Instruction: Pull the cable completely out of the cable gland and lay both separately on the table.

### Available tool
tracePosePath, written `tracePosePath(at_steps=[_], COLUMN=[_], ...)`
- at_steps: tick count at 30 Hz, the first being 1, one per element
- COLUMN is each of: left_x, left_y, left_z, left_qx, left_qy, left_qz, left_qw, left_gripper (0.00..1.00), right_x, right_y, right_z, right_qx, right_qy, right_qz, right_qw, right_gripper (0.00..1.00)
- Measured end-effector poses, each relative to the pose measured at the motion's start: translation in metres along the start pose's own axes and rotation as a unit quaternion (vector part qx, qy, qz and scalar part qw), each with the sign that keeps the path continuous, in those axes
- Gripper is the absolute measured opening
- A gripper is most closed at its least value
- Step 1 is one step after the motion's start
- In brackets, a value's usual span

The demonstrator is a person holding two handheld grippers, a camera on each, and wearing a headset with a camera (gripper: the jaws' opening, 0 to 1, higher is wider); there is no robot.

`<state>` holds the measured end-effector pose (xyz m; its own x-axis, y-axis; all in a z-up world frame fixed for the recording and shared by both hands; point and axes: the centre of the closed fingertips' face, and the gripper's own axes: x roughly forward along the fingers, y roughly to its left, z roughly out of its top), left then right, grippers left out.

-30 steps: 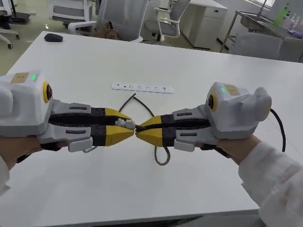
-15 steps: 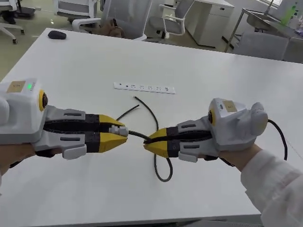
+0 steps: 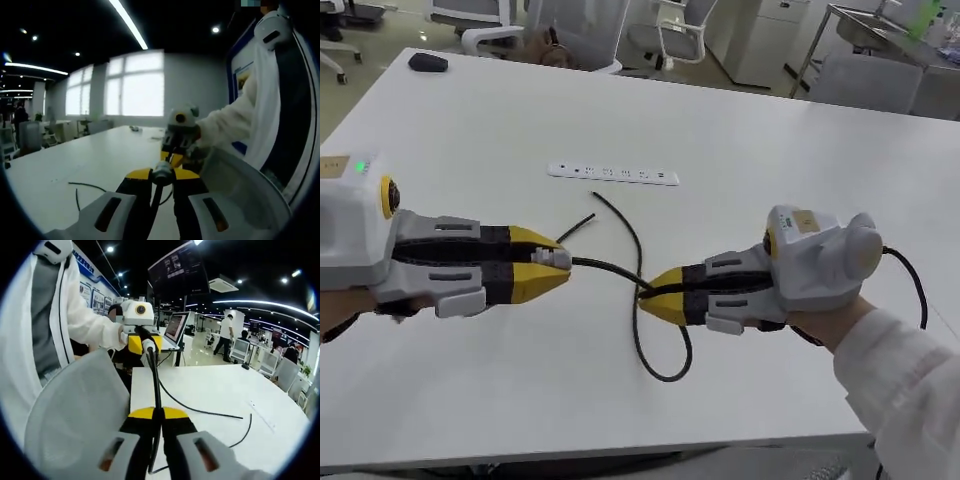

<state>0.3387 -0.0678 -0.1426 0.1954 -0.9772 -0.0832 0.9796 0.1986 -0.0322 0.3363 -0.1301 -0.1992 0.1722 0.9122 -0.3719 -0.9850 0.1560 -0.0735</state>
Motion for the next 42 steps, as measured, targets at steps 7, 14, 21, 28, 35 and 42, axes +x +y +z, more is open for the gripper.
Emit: tracePosePath(at_steps=[7, 14, 21, 28, 35, 42], left_x=[-0.002, 0.001, 0.002, 0.007, 0.014, 0.024], left_y=[0.002, -0.004, -0.003, -0.002, 0.002, 0.004], left_z=[0.011, 0.005, 0.001, 0.0, 0.003, 0.007], left_qx=[-0.018, 0.006, 0.005, 0.016, 0.02, 0.002], left_qy=[-0.027, 0.0, 0.005, -0.004, -0.012, -0.016], left_qz=[-0.005, -0.025, -0.031, -0.005, 0.027, 0.05], left_qw=[0.9995, 0.9997, 0.9995, 0.9998, 0.9993, 0.9986], left_gripper=[0.16, 0.16, 0.16, 0.16, 0.17, 0.17], right_x=[0.004, 0.018, 0.031, 0.03, 0.024, 0.016], right_y=[0.0, 0.01, 0.01, 0.013, 0.01, 0.003], right_z=[0.023, 0.066, 0.072, 0.066, 0.065, 0.064], right_qx=[0.015, -0.002, 0.001, 0.0, -0.005, -0.011], right_qy=[-0.025, -0.046, -0.057, -0.047, -0.055, -0.059], right_qz=[-0.014, -0.003, 0.013, 0.045, 0.067, 0.085], right_qw=[0.9995, 0.9989, 0.9983, 0.9979, 0.9963, 0.9946], right_gripper=[0.15, 0.18, 0.16, 0.07, 0.03, 0.02])
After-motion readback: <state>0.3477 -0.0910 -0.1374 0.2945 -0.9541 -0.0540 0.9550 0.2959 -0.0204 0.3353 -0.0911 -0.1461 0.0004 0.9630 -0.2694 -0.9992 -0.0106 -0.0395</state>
